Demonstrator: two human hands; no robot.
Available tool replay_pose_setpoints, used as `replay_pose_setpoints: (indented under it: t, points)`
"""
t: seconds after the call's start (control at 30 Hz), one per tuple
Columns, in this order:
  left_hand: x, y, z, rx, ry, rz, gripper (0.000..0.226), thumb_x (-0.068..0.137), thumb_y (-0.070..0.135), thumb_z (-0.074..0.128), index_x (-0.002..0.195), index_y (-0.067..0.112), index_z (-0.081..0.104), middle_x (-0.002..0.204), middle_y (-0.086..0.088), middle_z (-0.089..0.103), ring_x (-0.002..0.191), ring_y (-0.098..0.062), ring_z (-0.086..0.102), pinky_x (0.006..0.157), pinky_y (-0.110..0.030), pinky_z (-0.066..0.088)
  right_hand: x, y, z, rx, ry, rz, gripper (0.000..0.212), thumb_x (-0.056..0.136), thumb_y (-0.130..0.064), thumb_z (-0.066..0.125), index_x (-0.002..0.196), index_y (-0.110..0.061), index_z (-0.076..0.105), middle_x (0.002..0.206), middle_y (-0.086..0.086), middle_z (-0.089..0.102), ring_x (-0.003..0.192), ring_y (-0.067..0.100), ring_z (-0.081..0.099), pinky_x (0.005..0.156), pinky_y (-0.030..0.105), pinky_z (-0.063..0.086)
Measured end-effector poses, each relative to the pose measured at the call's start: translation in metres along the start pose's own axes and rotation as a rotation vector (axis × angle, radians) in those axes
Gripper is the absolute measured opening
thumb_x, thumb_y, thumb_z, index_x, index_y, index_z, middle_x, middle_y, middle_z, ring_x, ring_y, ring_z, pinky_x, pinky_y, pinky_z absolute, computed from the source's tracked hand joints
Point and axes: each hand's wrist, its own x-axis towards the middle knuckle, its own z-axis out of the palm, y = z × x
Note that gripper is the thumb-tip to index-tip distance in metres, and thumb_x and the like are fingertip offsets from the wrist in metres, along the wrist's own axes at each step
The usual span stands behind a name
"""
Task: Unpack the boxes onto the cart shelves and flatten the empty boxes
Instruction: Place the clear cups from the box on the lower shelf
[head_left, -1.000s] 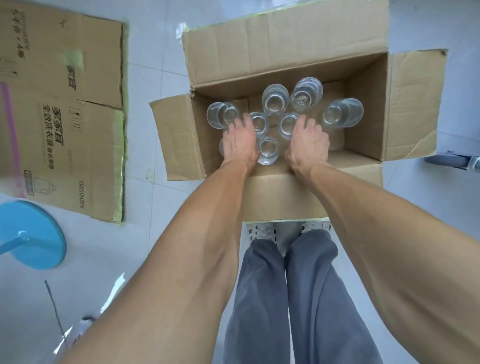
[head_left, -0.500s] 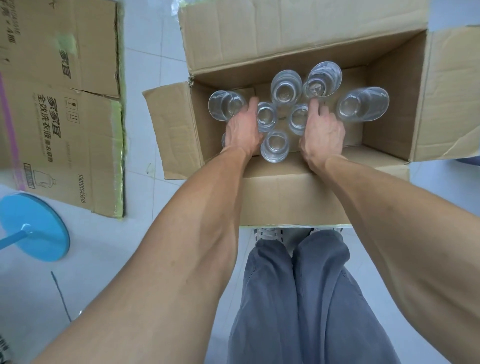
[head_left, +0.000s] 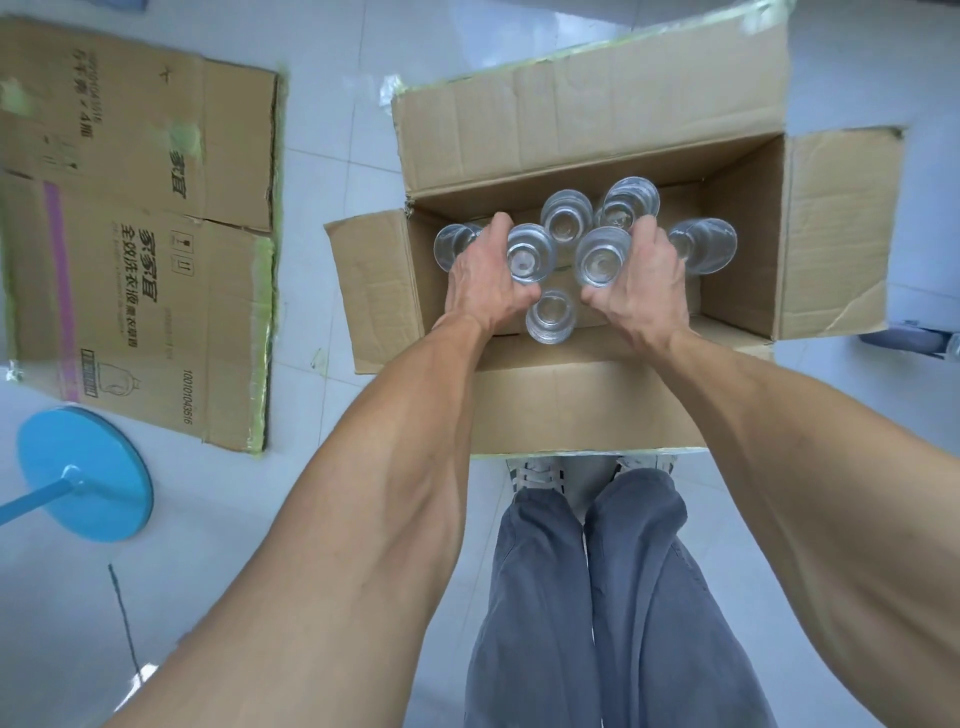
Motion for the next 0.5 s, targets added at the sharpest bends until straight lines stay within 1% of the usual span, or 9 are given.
replay_pose_setpoints:
  t: [0.1, 0.2, 0.27, 0.3, 0.37, 0.4, 0.5]
  points:
    - [-0.014, 0.014, -0.021, -0.043, 0.037, -0.011, 0.049, 0.061, 0.031, 0.071, 0.098, 0.019, 0.040, 0.079, 0.000, 0.062, 0.073, -0.026, 0.059, 0.067, -0.041, 0.052, -0.014, -0.015, -0.023, 0.000, 0.027, 0.000, 0.060, 0.062, -0.026, 0.082, 0.102, -0.013, 0.040, 0.102, 0.010, 0.057, 0.091, 0.035, 0.059, 0.072, 0.033, 0.039]
    - [-0.036, 0.033, -0.046, -0.059, 0.067, 0.000, 0.053, 0.059, 0.033, 0.071, 0.100, 0.021, 0.040, 0.075, 0.003, 0.061, 0.071, -0.026, 0.060, 0.062, -0.033, 0.046, -0.036, -0.031, -0.049, 0.034, 0.118, 0.015, 0.056, 0.062, -0.025, 0.077, 0.104, -0.013, 0.041, 0.102, 0.009, 0.055, 0.091, 0.033, 0.057, 0.071, 0.030, 0.035]
    - [-0.047, 0.045, -0.059, -0.063, 0.108, 0.006, 0.055, 0.060, 0.038, 0.072, 0.104, 0.022, 0.044, 0.079, 0.005, 0.064, 0.077, -0.025, 0.063, 0.065, -0.029, 0.042, -0.048, -0.040, -0.064, 0.079, 0.193, 0.033, 0.055, 0.062, -0.025, 0.075, 0.106, -0.012, 0.044, 0.103, 0.009, 0.056, 0.092, 0.032, 0.056, 0.071, 0.029, 0.033]
    - [-0.056, 0.054, -0.066, -0.074, 0.131, 0.013, 0.056, 0.062, 0.041, 0.073, 0.108, 0.022, 0.047, 0.083, 0.005, 0.066, 0.081, -0.025, 0.064, 0.067, -0.028, 0.044, -0.057, -0.045, -0.075, 0.108, 0.233, 0.043, 0.055, 0.062, -0.026, 0.074, 0.106, -0.011, 0.045, 0.103, 0.009, 0.056, 0.092, 0.032, 0.056, 0.071, 0.028, 0.032]
    - [-0.076, 0.069, -0.078, -0.116, 0.162, 0.023, 0.066, 0.064, 0.048, 0.075, 0.120, 0.023, 0.051, 0.093, 0.004, 0.071, 0.091, -0.022, 0.066, 0.077, -0.030, 0.049, -0.074, -0.053, -0.095, 0.146, 0.297, 0.061, 0.055, 0.063, -0.029, 0.074, 0.108, -0.011, 0.049, 0.103, 0.008, 0.059, 0.092, 0.031, 0.057, 0.071, 0.027, 0.032]
    - [-0.085, 0.076, -0.082, -0.149, 0.175, 0.027, 0.068, 0.064, 0.050, 0.076, 0.122, 0.023, 0.053, 0.097, 0.004, 0.072, 0.094, -0.021, 0.066, 0.082, -0.030, 0.050, -0.081, -0.056, -0.104, 0.157, 0.320, 0.066, 0.055, 0.063, -0.029, 0.075, 0.109, -0.012, 0.050, 0.104, 0.008, 0.060, 0.093, 0.031, 0.058, 0.072, 0.028, 0.034]
    - [-0.109, 0.094, -0.093, -0.231, 0.212, 0.050, 0.058, 0.061, 0.047, 0.077, 0.111, 0.023, 0.062, 0.096, 0.011, 0.069, 0.095, -0.016, 0.066, 0.082, -0.024, 0.047, -0.099, -0.058, -0.127, 0.204, 0.374, 0.084, 0.057, 0.066, -0.029, 0.075, 0.115, -0.012, 0.051, 0.108, 0.008, 0.061, 0.096, 0.029, 0.060, 0.076, 0.030, 0.042]
